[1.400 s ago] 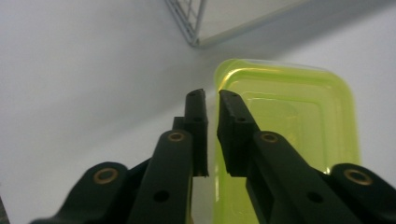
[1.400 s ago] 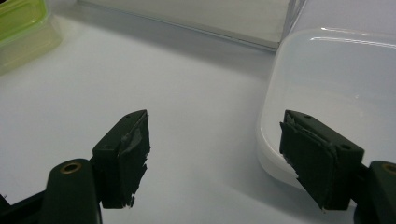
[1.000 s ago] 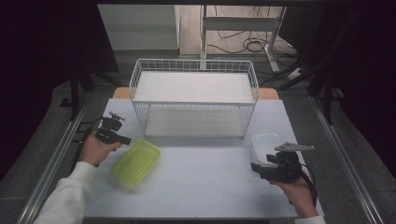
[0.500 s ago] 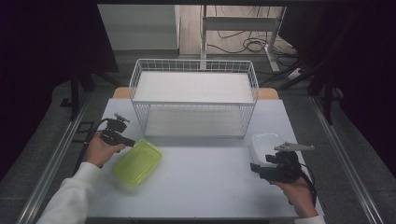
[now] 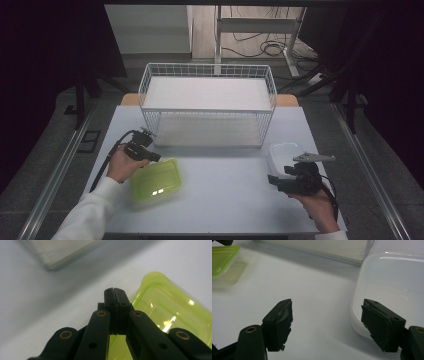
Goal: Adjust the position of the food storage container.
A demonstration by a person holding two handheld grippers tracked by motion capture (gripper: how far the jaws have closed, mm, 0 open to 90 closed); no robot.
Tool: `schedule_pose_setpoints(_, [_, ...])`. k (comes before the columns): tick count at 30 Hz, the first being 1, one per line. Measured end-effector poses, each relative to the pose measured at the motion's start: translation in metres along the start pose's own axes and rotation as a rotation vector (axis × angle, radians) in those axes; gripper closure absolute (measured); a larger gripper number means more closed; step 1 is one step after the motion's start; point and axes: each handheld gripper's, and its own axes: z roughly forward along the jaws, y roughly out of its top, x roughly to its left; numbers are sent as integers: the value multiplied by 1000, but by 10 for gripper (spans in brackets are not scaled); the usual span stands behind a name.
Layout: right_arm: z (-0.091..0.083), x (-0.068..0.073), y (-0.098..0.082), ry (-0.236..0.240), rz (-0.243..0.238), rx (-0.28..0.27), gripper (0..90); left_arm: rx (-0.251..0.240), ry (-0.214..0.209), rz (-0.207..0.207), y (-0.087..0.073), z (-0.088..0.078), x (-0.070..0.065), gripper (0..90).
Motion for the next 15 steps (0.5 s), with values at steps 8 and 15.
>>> schedule_pose_setpoints(8, [-2,-3,-1,-2,7,0,249,-27,18,14,0,-11,0,900])
schedule_pose_setpoints(15, [-3,-5,-2,-9,12,-3,249,-81,58,11,-28,-48,6,900])
